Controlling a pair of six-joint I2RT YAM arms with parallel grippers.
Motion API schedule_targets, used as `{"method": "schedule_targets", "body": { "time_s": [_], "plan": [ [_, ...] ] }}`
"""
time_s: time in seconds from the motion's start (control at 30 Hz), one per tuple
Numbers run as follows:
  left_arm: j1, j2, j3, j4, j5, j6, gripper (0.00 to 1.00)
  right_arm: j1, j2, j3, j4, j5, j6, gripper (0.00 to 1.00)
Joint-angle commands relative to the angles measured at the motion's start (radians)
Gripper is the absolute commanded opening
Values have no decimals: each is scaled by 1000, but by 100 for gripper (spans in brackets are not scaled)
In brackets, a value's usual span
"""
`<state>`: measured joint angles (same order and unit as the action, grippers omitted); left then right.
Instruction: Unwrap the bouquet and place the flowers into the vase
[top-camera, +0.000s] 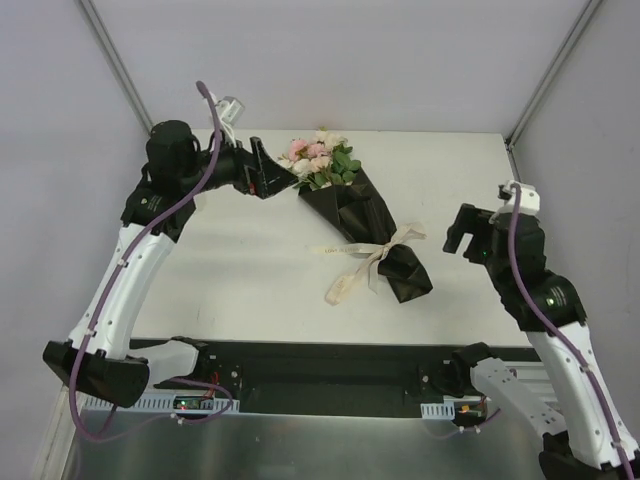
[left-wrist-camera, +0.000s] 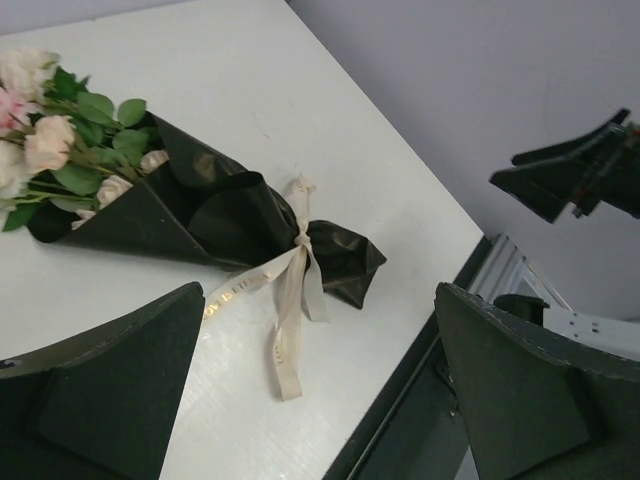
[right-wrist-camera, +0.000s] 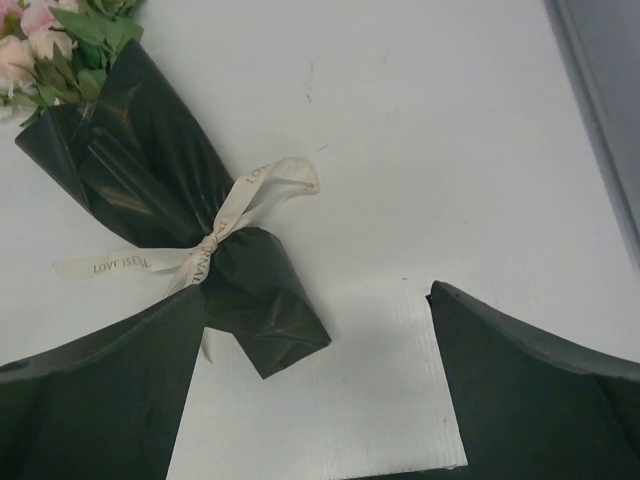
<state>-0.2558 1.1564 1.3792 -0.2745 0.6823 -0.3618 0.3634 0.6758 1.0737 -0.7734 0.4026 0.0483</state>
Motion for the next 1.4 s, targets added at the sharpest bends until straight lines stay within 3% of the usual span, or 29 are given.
{"method": "schedule_targets", "body": {
  "time_s": [0.0, 0.2, 0.33, 0.53, 0.67, 0.9, 1.07, 1.23, 1.37],
  "plan": [
    [-28, 104, 52, 17, 68, -31, 99, -4, 143, -38, 173, -106, 30, 96],
    [-51, 350, 129, -9, 108, -101, 96, -6, 384, 12, 364, -199, 139, 96],
    [-48, 549, 120, -9, 220, -163, 86, -27, 599, 135, 390, -168, 215, 96],
    [-92, 531, 28, -5, 168, -117, 89, -29, 771, 89, 609, -295, 217, 96],
    [-143, 577, 24, -8, 177, -118, 88, -27, 882, 118, 611, -355, 180, 96],
    [-204, 660, 26, -8, 189, -114, 85, -15, 929, 62, 635, -393, 124, 99],
    [-252, 660, 8, -6, 163, -114, 87, -1, 973, 39, 655, -505, 119, 99],
    [-270, 689, 47, 12, 223, -244, 89, 95, 987, 69, 654, -495, 114, 99],
    [-269, 661, 107, 17, 197, -229, 90, 138, 958, 81, 636, -466, 94, 98]
  ]
}}
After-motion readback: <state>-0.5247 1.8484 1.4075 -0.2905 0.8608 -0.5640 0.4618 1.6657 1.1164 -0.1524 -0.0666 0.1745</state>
